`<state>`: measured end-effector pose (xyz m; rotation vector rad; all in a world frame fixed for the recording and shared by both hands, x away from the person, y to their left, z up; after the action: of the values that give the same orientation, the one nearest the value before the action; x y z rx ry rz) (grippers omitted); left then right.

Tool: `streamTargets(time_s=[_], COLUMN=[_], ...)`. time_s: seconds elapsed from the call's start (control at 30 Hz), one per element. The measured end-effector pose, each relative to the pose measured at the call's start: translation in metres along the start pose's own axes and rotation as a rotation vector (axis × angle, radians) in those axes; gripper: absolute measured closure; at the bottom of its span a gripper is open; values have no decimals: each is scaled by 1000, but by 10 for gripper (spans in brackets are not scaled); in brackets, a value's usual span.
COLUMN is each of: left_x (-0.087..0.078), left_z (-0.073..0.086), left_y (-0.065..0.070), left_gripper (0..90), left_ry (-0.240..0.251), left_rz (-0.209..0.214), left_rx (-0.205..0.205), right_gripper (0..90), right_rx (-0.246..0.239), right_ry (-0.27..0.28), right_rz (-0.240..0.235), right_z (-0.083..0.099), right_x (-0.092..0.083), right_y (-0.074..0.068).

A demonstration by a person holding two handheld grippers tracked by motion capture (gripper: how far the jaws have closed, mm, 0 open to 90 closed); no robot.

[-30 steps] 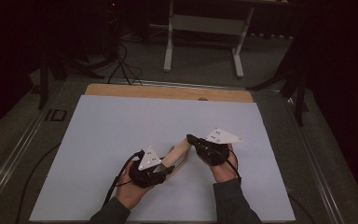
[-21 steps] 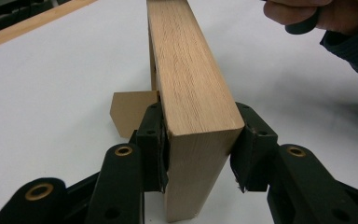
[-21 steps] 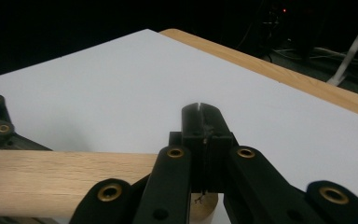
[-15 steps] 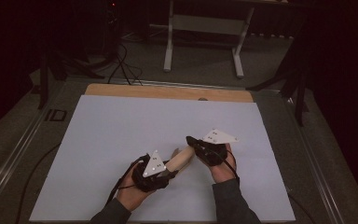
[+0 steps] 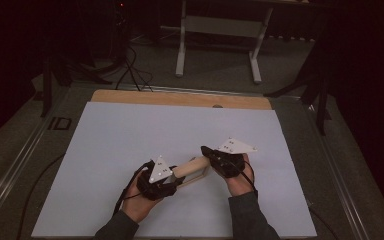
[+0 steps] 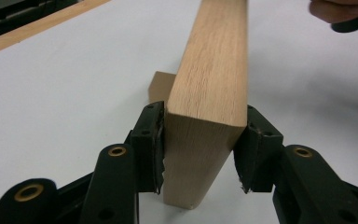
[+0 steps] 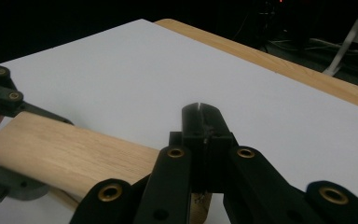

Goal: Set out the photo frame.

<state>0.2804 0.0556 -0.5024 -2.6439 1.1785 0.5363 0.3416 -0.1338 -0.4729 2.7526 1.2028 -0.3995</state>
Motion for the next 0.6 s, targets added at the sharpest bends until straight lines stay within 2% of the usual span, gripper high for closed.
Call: streamTargets(time_s=[0.13,0.6], left_x=[1,0], left_z=[1,2], left_y=[-2,-14], left_gripper=[562,542], left_ry=[-2,-7], left_rz=[-11,-74], left_rx=[7,-61], right_gripper=[898,898], right_rx=[6,9], right_ry=[-4,-23], right_rz=[1,0], right_z=[0,0], right_x=[-1,-4], right_y=[0,-2])
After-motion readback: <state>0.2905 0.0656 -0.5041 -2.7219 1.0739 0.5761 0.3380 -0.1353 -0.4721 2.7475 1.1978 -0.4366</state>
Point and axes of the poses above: each handheld gripper's, and its own axes: x roughly forward along the jaws, z roughly out of its underside, y roughly to its right, the point moved 4 cm from there along x, roughly forward along the jaws, and after that the axes turned 9 degrees about y, right-handed, at the moved point
